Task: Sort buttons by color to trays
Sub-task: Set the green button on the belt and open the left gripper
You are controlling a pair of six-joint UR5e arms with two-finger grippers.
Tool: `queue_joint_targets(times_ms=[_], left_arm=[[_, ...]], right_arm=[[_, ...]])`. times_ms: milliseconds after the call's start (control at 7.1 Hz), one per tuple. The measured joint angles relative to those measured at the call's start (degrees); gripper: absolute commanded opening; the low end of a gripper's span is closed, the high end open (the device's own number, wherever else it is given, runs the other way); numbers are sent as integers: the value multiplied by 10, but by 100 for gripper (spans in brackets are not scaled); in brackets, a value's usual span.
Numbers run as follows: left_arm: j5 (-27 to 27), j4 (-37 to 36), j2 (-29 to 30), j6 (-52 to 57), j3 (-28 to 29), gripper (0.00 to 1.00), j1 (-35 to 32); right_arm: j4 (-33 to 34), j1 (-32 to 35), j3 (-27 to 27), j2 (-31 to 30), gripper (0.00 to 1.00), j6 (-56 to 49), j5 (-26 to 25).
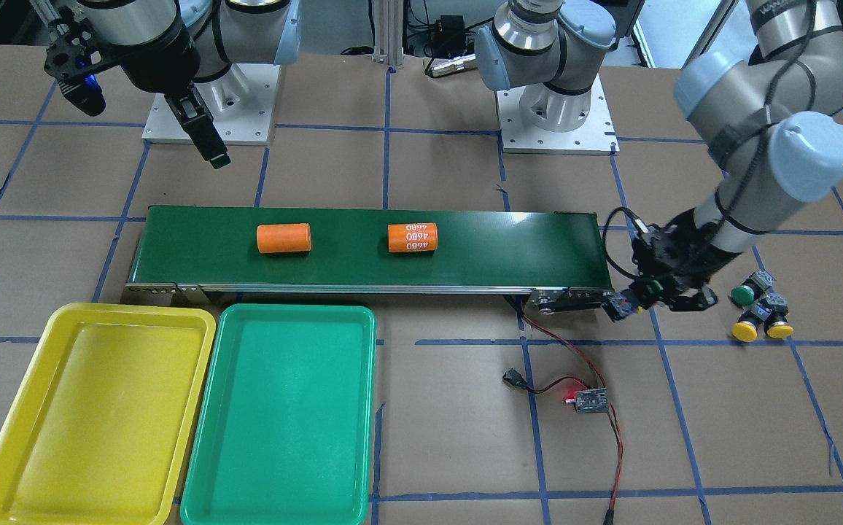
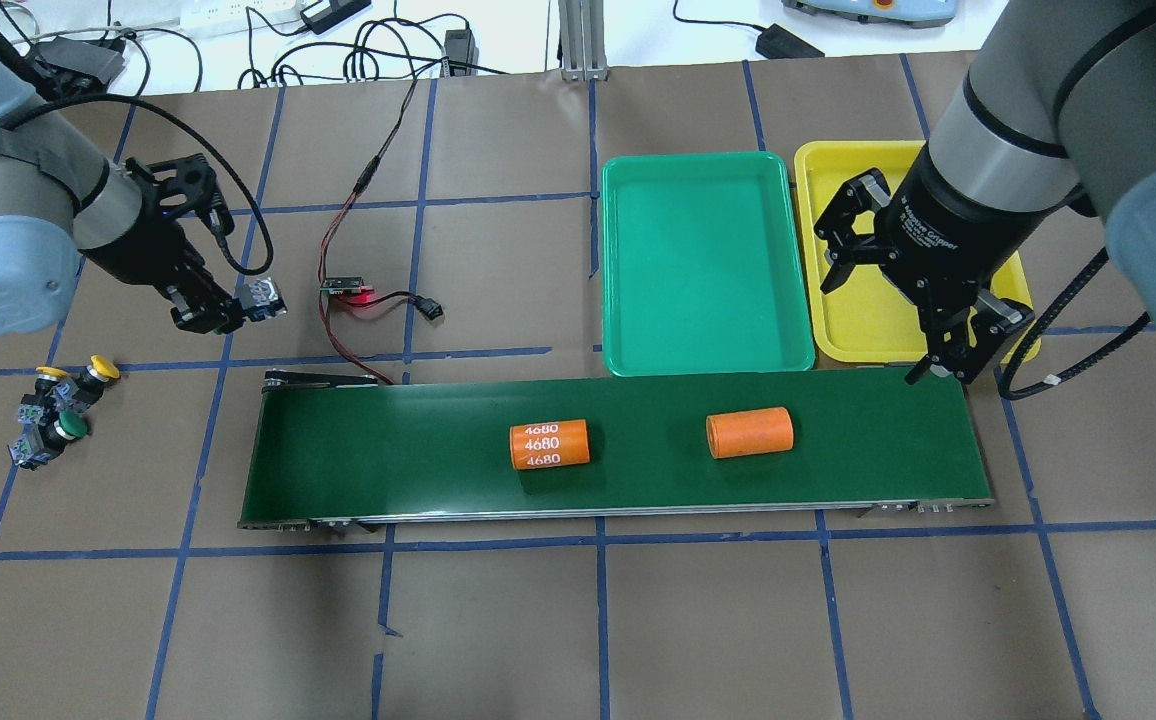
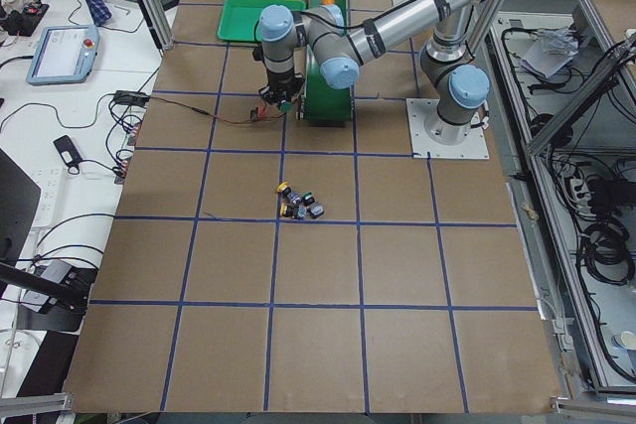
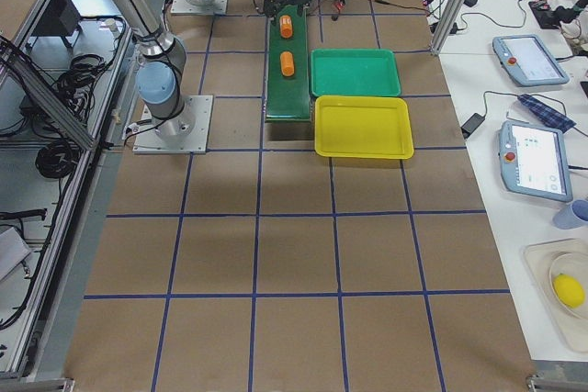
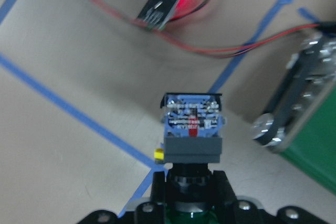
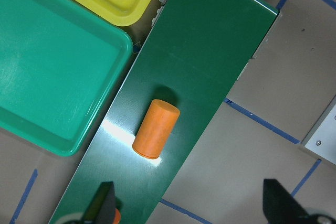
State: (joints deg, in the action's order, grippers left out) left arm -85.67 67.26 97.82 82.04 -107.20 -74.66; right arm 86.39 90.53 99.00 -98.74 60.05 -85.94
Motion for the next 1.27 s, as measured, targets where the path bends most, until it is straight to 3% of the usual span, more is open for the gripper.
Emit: queue_joint_targets(times_ms=[141,423,564,704,845,1268], left_arm=[[6,5,-23,25,-29,6,-43],[21,10,-59,56,-68,20,-108],[31,13,-73,66,-80,40,-123],[44,14,-83,71,-99,81,-131],[64,12,-90,69,-125,100,-135],[84,-3,-100,45,-150,100,-123]], right_arm=[[1,0,0,0,100,0,-1],[3,0,-1,0,100,1,-2],[4,0,-1,0,100,1,-3],[5,0,-1,-1,100,2,-2],[6,0,-1,-1,100,2,-2],[16,0,0,-1,100,2,-2]])
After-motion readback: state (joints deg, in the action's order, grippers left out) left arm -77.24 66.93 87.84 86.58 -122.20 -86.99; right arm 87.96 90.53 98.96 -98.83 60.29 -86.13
